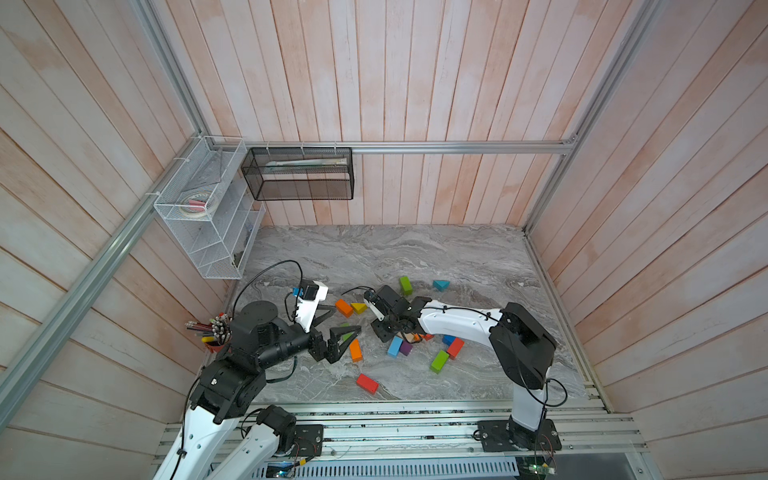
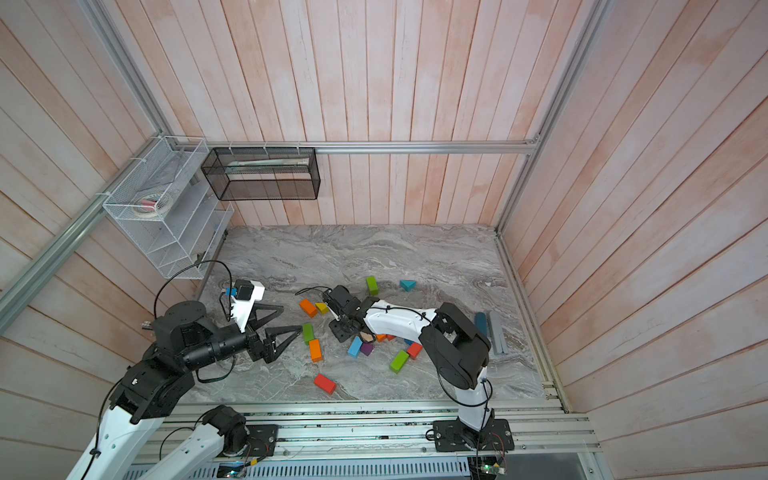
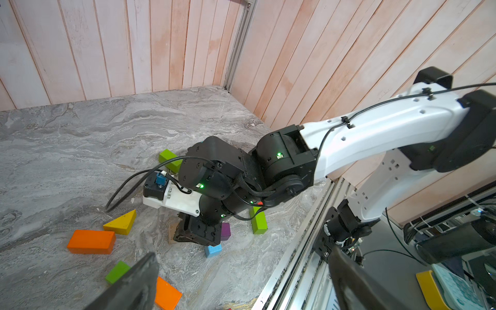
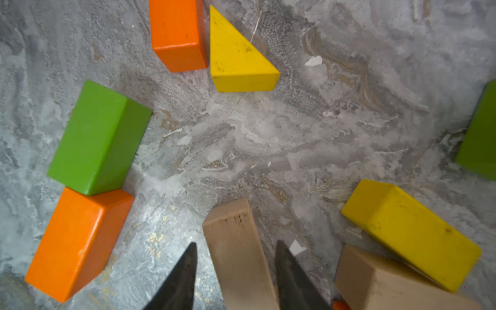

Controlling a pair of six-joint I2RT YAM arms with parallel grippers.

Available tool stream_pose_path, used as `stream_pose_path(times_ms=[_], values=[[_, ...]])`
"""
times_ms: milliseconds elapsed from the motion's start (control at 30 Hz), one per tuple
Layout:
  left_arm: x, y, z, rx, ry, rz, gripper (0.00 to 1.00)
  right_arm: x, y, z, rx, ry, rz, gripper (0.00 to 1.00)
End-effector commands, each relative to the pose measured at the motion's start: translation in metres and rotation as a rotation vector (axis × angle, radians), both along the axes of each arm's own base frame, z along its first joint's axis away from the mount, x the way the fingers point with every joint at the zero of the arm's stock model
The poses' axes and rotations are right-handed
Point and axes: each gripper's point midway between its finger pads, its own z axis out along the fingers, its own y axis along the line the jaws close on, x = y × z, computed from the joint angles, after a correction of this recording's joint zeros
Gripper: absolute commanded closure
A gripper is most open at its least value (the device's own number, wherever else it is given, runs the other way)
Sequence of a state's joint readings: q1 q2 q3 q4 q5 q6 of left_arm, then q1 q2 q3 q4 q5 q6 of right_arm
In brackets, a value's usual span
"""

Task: Assemble a heart with building blocks
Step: Assemble the building block at the center of the board.

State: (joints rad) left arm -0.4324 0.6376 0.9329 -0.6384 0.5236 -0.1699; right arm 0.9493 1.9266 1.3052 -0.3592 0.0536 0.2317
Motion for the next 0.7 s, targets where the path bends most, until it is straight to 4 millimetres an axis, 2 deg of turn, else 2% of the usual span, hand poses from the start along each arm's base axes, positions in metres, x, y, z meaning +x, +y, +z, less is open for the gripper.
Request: stream_pose_path(times_ms=[0, 133, 233, 333, 533, 667], values=[[-0.002, -0.003, -0.001, -0.017, 0.002, -0.018, 0.00, 0.007, 0.010, -0.002, 0.056, 0.048, -0.078, 0.62], [-0.001, -0.004, -0.002, -0.021, 0.003, -0.023, 0.00, 0.014, 0.010, -0.001, 0.069, 0.054, -0.146, 0.63], [-0.001, -0.005, -0.001, -0.021, 0.000, -0.025, 0.00, 0.015, 0.014, 0.000, 0.086, 0.062, -0.151, 0.56], [-0.001, -0.005, -0.001, -0.020, 0.002, -0.026, 0.00, 0.011, 0.017, -0.001, 0.094, 0.076, -0.115, 0.54], [-0.002, -0.005, -0.003, -0.024, 0.006, -0.028, 0.00, 0.009, -0.004, -0.014, -0.002, 0.056, -0.124, 0.53], [-0.002, -0.006, -0.002, -0.029, 0.003, -0.031, 0.00, 0.010, -0.013, -0.018, -0.038, 0.043, -0.145, 0.57]])
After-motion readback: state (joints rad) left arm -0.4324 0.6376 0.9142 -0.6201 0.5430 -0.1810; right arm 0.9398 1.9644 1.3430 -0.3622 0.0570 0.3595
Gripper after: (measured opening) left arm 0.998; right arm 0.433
